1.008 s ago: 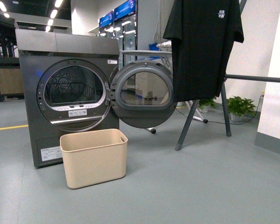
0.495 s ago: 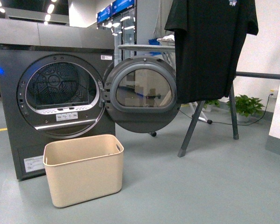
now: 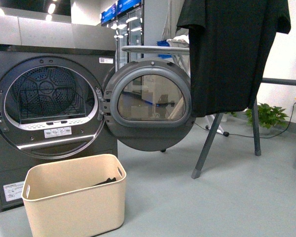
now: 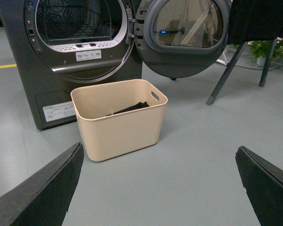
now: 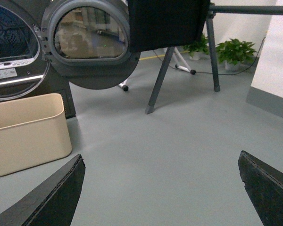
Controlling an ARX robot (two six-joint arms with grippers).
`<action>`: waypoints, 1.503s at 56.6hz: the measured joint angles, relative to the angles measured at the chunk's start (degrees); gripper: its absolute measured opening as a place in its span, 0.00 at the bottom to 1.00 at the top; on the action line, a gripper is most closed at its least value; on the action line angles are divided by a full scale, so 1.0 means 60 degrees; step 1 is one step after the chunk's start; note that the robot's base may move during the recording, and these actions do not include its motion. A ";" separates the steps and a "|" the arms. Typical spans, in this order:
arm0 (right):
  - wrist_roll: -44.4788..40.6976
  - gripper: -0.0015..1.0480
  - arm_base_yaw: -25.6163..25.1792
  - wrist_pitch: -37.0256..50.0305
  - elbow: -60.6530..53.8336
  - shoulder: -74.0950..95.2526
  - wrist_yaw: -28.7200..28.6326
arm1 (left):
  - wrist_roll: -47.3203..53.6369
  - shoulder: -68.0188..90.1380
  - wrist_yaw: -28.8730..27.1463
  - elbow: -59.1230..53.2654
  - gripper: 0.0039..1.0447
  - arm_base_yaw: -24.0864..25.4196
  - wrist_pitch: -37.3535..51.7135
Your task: Move hamper under clothes hanger
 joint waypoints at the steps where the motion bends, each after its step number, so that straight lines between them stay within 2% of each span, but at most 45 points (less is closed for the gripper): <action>1: 0.0004 0.92 0.0000 -0.0004 0.0000 0.0004 0.0007 | 0.0000 -0.0004 0.0004 0.0000 0.94 0.0000 0.0000; 76: 0.0000 0.92 0.0004 -0.0011 -0.0004 0.0004 0.0007 | 0.0000 0.0000 0.0000 0.0000 0.94 0.0000 -0.0004; 77: 0.0000 0.92 0.0004 -0.0011 -0.0004 0.0004 0.0007 | -0.0073 0.0117 0.0364 0.0051 0.94 0.0117 -0.0204; 78: 0.0004 0.92 0.0004 -0.0011 -0.0004 0.0004 0.0007 | -0.0255 0.0448 0.1410 0.0382 0.94 0.0433 -0.0998; 81: 0.0000 0.92 0.0004 -0.0011 -0.0004 0.0004 0.0004 | -0.0488 0.1592 0.3311 0.0914 0.94 0.1158 -0.2495; 85: 0.0004 0.92 0.0004 -0.0015 0.0000 0.0004 0.0044 | -0.0667 0.2346 0.4426 0.1020 0.94 0.1690 -0.3049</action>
